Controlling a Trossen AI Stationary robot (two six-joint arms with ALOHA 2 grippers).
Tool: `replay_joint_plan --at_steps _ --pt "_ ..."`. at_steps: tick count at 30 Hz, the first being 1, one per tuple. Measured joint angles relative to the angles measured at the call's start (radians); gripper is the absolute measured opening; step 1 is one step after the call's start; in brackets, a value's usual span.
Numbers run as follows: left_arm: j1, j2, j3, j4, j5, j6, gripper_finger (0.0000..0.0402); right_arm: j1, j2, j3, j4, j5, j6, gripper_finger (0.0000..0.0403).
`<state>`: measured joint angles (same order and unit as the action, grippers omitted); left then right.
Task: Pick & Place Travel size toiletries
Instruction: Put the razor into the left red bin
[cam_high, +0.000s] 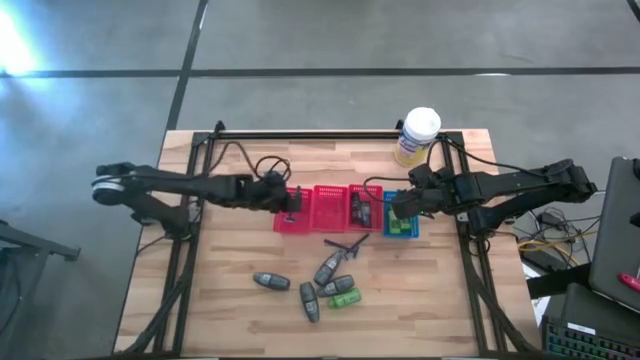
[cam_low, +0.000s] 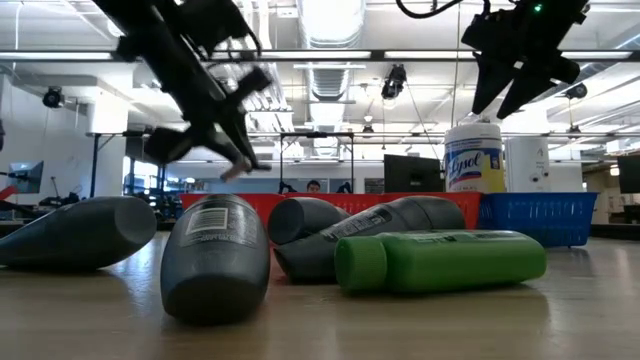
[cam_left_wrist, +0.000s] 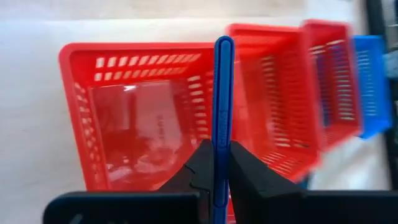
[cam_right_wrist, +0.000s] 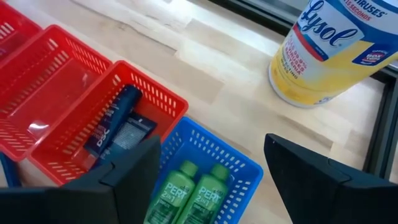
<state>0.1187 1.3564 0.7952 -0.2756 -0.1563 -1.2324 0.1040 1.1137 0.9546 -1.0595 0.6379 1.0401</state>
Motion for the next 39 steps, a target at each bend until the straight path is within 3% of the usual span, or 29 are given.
replay_joint_plan --at_steps 6,17,21,24,27,34,39 --pt "0.015 0.098 0.005 0.007 0.003 -0.034 0.0032 0.000 0.000 0.000 0.000 0.010 0.005 0.0298" --pt "0.015 0.115 0.062 -0.065 0.001 0.024 0.0165 0.000 0.000 -0.001 -0.001 -0.018 -0.072 0.0315" --pt "0.014 0.064 0.105 -0.176 0.001 0.149 0.0187 0.004 0.000 -0.003 0.062 -0.150 -0.258 0.0323" --pt "0.001 0.012 0.122 -0.192 0.006 0.342 0.0191 0.004 0.001 -0.024 0.225 -0.382 -0.460 0.0326" --pt "-0.018 -0.051 0.127 -0.192 0.009 0.451 0.0191 -0.007 0.042 -0.039 0.401 -0.537 -0.494 0.0321" --pt "-0.071 -0.186 0.100 -0.243 0.009 0.548 0.0192 0.029 0.288 0.008 0.431 -0.689 -0.477 0.0278" --pt "-0.106 -0.268 0.040 -0.250 0.008 0.579 0.0192 0.065 0.460 0.126 0.455 -0.695 -0.498 0.0247"
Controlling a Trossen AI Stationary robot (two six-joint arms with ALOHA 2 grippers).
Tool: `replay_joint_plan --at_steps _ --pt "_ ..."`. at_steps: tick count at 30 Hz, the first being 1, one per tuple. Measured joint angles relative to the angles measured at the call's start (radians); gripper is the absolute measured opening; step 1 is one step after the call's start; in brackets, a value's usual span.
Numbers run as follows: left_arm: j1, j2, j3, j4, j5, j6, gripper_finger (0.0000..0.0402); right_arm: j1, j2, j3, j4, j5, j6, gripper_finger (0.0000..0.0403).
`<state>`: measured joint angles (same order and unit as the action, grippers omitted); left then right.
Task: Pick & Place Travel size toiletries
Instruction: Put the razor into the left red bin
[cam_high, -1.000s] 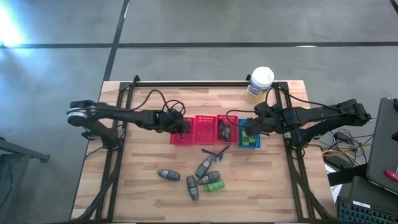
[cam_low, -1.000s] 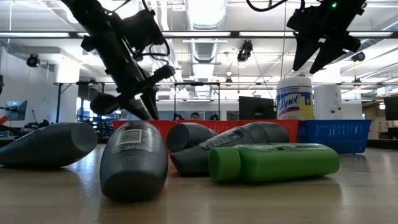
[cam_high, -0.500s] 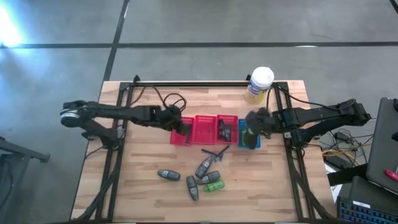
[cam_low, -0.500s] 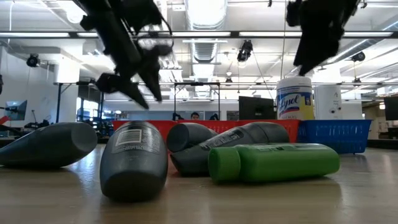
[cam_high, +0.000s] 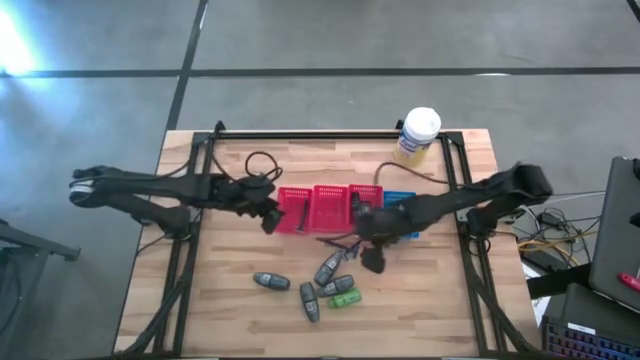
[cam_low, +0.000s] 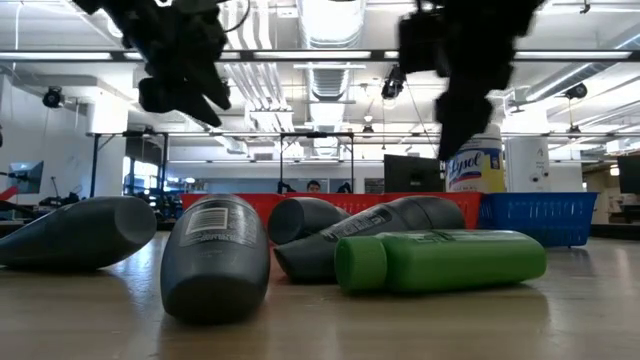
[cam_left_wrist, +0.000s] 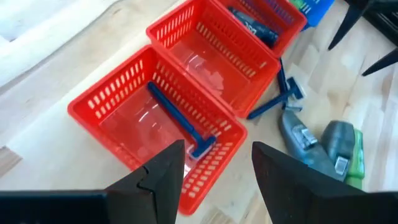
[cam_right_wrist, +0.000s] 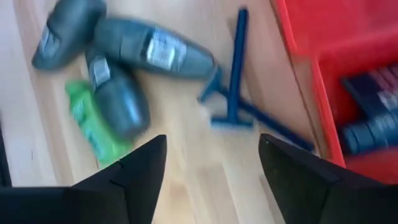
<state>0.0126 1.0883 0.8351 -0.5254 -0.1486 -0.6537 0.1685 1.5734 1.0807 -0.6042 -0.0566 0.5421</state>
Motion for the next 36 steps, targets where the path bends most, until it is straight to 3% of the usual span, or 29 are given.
replay_joint_plan --at_steps 11,14,25,33,36 --pt "-0.030 -0.125 -0.102 0.005 -0.002 0.004 0.0193 -0.012 0.308 0.250 -0.036 0.065 0.045 0.0205" --pt "-0.041 -0.159 -0.120 0.010 -0.002 0.004 0.0193 -0.012 0.374 0.308 -0.080 0.130 0.092 0.0196" --pt "-0.049 -0.228 -0.137 0.001 -0.002 0.036 0.0192 0.012 0.442 0.431 -0.263 0.184 0.112 0.0214" --pt "-0.049 -0.242 -0.137 0.003 -0.006 0.081 0.0192 0.137 0.318 0.327 -0.271 0.214 -0.208 0.0241" --pt "-0.049 -0.240 -0.137 0.010 -0.015 0.101 0.0193 0.149 0.311 0.258 -0.268 0.173 -0.349 0.0249"
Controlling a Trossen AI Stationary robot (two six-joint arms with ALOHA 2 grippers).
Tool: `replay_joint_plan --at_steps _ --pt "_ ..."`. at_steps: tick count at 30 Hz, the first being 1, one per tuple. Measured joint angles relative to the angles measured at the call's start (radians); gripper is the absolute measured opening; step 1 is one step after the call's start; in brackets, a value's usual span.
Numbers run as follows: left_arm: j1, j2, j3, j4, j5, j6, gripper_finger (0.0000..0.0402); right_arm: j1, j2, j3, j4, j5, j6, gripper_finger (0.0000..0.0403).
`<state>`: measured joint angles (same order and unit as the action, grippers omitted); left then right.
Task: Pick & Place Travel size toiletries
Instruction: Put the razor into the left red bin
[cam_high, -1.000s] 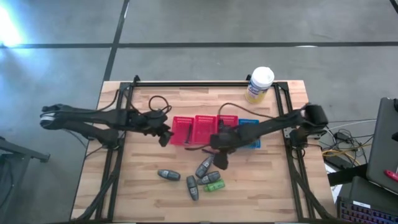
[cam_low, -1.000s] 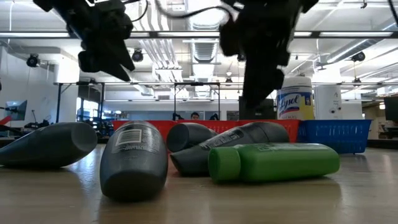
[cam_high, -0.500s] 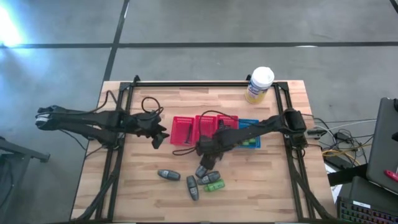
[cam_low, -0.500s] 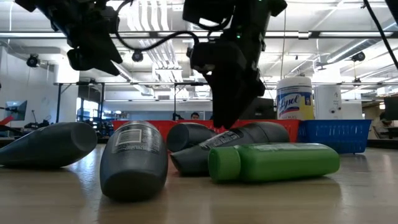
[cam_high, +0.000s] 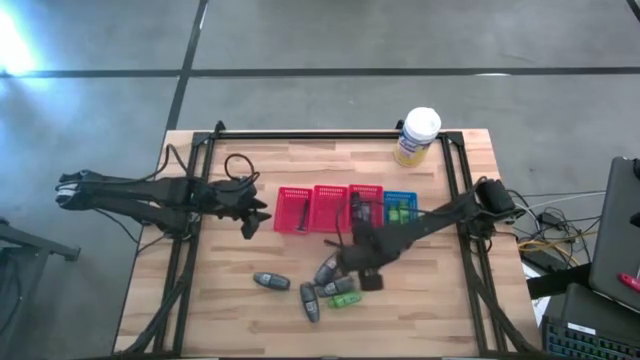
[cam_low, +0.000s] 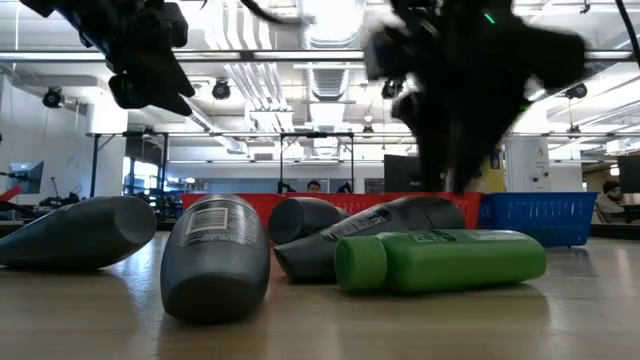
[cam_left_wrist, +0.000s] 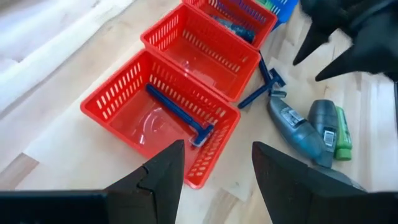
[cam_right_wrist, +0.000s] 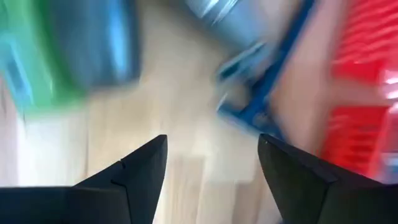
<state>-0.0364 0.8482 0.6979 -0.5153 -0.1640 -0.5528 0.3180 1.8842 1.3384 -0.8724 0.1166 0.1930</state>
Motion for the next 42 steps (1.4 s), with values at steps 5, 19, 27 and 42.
replay_joint_plan --at_steps 5,19,27,42 --pt "0.000 0.001 0.000 0.008 -0.021 0.001 0.0193 -0.025 0.002 -0.088 0.030 -0.040 -0.151 0.0255" --pt "0.000 0.001 0.000 0.014 -0.058 -0.075 0.0193 -0.126 0.012 -0.113 0.139 -0.095 -0.378 0.0220" --pt "0.000 0.001 0.000 0.037 -0.072 -0.091 0.0192 -0.126 0.027 -0.119 0.173 -0.099 -0.390 0.0206" --pt "0.000 0.002 0.000 0.036 -0.088 -0.096 0.0192 -0.037 -0.026 -0.119 0.128 -0.147 -0.315 0.0203"
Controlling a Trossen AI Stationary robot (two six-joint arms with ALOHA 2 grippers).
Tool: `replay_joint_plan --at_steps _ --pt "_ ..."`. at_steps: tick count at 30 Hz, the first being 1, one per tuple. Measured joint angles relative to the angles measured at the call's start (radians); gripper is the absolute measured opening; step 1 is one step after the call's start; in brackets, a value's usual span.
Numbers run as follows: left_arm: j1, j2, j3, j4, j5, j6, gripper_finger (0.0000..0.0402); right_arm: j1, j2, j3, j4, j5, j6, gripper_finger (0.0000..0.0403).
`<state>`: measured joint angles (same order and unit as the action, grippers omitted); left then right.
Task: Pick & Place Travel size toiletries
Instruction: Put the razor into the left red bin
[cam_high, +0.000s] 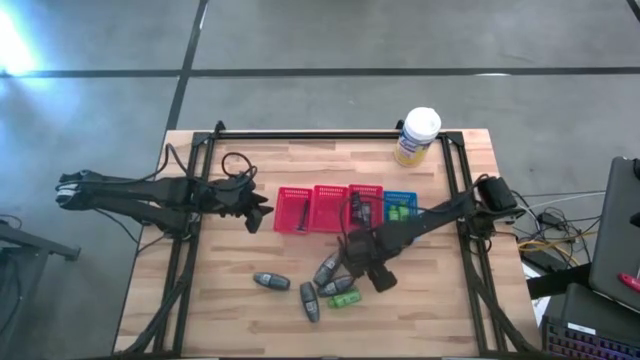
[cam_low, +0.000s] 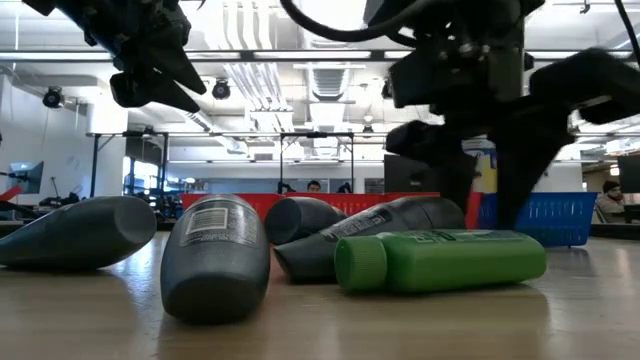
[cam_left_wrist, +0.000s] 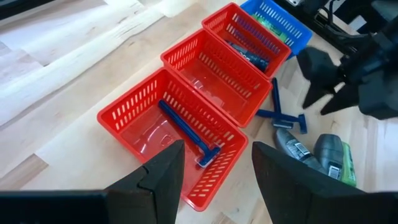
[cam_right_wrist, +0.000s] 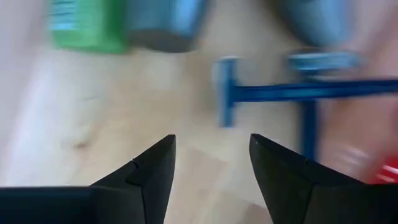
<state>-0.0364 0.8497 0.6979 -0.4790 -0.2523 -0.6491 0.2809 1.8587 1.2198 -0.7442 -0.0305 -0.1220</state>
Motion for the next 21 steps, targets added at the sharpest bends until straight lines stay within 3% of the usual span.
replay_joint_plan --at_steps 3,10,14,21 --pt "0.000 0.000 0.000 0.000 0.000 0.007 0.0193 -0.013 -0.002 0.000 0.017 0.057 0.021 0.0211" --pt "0.000 0.001 0.000 0.000 0.000 0.008 0.0192 -0.070 0.005 0.001 0.027 0.060 0.052 0.0219" --pt "0.000 0.001 0.000 0.000 0.000 0.007 0.0192 -0.095 0.005 0.000 0.058 0.111 0.034 0.0209" --pt "0.000 0.001 0.000 0.000 0.000 0.005 0.0192 -0.104 0.005 -0.012 0.105 0.099 -0.022 0.0182"
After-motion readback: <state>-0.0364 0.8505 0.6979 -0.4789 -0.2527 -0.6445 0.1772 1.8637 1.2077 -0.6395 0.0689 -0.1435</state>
